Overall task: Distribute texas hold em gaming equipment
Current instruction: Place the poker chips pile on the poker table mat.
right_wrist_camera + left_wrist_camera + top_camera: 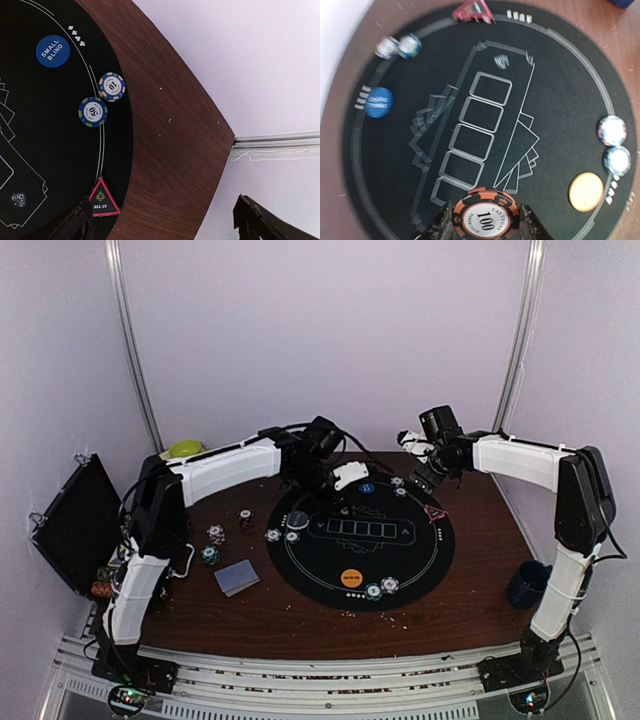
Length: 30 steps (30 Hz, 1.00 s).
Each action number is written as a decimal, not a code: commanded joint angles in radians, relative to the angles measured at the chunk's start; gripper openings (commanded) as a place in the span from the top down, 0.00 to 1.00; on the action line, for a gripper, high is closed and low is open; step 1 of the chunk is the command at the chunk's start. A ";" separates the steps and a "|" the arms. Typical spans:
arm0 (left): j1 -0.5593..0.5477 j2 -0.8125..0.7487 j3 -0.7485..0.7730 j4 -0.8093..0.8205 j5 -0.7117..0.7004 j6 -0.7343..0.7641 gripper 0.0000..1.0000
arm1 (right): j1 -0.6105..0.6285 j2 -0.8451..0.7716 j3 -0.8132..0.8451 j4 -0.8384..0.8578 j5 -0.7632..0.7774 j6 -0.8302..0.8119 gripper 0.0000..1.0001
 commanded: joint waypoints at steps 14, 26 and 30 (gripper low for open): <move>-0.007 0.206 0.068 0.012 0.033 -0.093 0.68 | -0.008 -0.029 -0.002 0.023 -0.005 0.035 0.00; 0.003 0.008 0.025 0.030 -0.054 -0.087 0.02 | -0.004 -0.029 0.019 -0.008 -0.060 0.051 0.00; 0.032 -0.173 -0.104 0.081 -0.116 -0.064 0.02 | 0.031 -0.005 0.041 -0.033 -0.094 0.056 0.00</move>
